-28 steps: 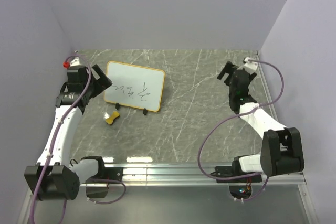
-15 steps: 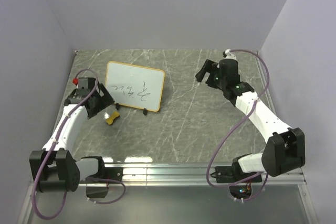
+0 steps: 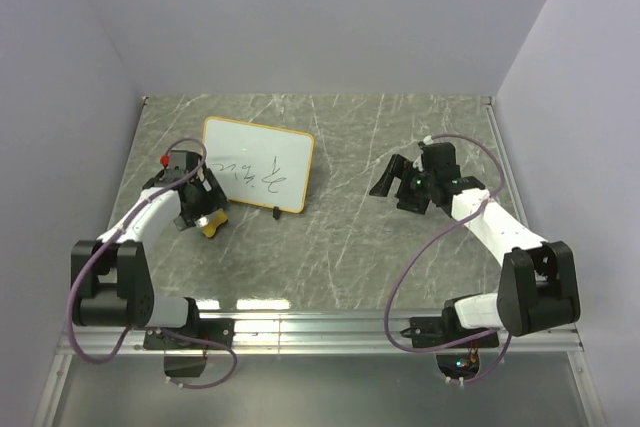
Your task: Erase the whiteboard
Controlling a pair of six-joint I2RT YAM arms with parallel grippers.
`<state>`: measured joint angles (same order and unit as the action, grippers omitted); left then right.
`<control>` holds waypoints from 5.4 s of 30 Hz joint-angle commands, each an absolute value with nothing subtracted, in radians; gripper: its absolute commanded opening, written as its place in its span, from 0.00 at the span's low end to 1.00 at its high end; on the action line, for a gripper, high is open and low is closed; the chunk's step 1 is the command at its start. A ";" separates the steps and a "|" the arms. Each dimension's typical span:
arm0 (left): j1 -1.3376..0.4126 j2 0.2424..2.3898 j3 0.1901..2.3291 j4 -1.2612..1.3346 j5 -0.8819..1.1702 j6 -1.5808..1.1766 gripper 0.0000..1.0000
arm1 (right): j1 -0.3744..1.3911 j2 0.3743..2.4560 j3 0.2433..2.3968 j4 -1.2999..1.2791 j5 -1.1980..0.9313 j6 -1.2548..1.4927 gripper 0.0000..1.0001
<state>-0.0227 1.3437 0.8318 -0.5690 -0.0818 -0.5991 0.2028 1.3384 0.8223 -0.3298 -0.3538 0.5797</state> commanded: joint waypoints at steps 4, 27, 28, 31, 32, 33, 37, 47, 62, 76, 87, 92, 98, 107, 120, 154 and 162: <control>-0.025 1.448 0.810 -0.404 -0.081 -0.515 0.94 | 0.204 1.266 0.888 -0.397 -0.396 0.512 1.00; -0.221 1.428 0.696 -0.451 -0.046 -0.756 0.82 | 0.204 1.262 0.830 -0.368 -0.382 0.462 1.00; -0.222 1.440 0.696 -0.448 -0.046 -0.753 0.80 | 0.204 1.264 0.833 -0.359 -0.396 0.457 1.00; -0.233 1.447 0.689 -0.439 -0.063 -0.755 0.75 | 0.204 1.264 0.862 -0.316 -0.459 0.446 1.00; -0.239 1.448 0.681 -0.434 -0.074 -0.759 0.72 | 0.203 1.273 0.889 -0.283 -0.512 0.452 1.00; -0.241 1.448 0.680 -0.434 -0.078 -0.764 0.69 | 0.201 1.281 0.908 -0.261 -0.544 0.459 1.00; -0.245 1.491 0.681 -0.433 -0.097 -0.778 0.44 | 0.202 1.365 1.017 -0.137 -0.690 0.541 1.00; -0.262 1.473 0.735 -0.488 -0.089 -0.761 0.00 | 0.275 1.722 1.319 0.092 -0.785 0.724 1.00; -0.310 1.189 0.976 -0.719 -0.086 -0.784 0.00 | 0.428 2.101 1.633 0.071 -0.850 0.746 0.99; -0.324 1.253 0.963 -0.571 -0.029 -0.769 0.00 | 0.442 2.141 1.675 -0.083 -0.782 0.626 0.52; -0.411 1.437 1.025 -0.390 -0.009 -0.762 0.00 | 0.446 2.163 1.710 -0.204 -0.732 0.545 0.06; -0.474 1.551 1.147 -0.325 -0.023 -0.762 0.00 | 0.445 2.151 1.700 -0.254 -0.710 0.517 0.04; -0.514 1.626 1.238 -0.258 -0.058 -0.755 0.00 | 0.445 2.138 1.669 -0.273 -0.704 0.499 0.00; -0.503 1.692 1.076 -0.075 -0.110 -0.735 0.00 | 0.445 2.108 1.643 -0.304 -0.700 0.503 0.00; -0.258 1.603 0.792 0.017 -0.164 -0.784 0.00 | 0.443 2.114 1.652 -0.307 -0.703 0.514 0.00; -0.341 1.516 0.678 0.137 -0.302 -0.847 0.00 | 0.440 2.095 1.637 -0.230 -0.744 0.626 0.00; -0.282 1.474 0.692 0.149 -0.223 -0.818 0.00 | 0.442 2.088 1.625 -0.235 -0.747 0.617 0.00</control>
<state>-0.2680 1.5017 0.6781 0.1452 -0.2588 -0.8474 0.4370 2.1319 1.6482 -0.1417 -0.7773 0.5610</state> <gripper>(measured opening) 0.079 0.208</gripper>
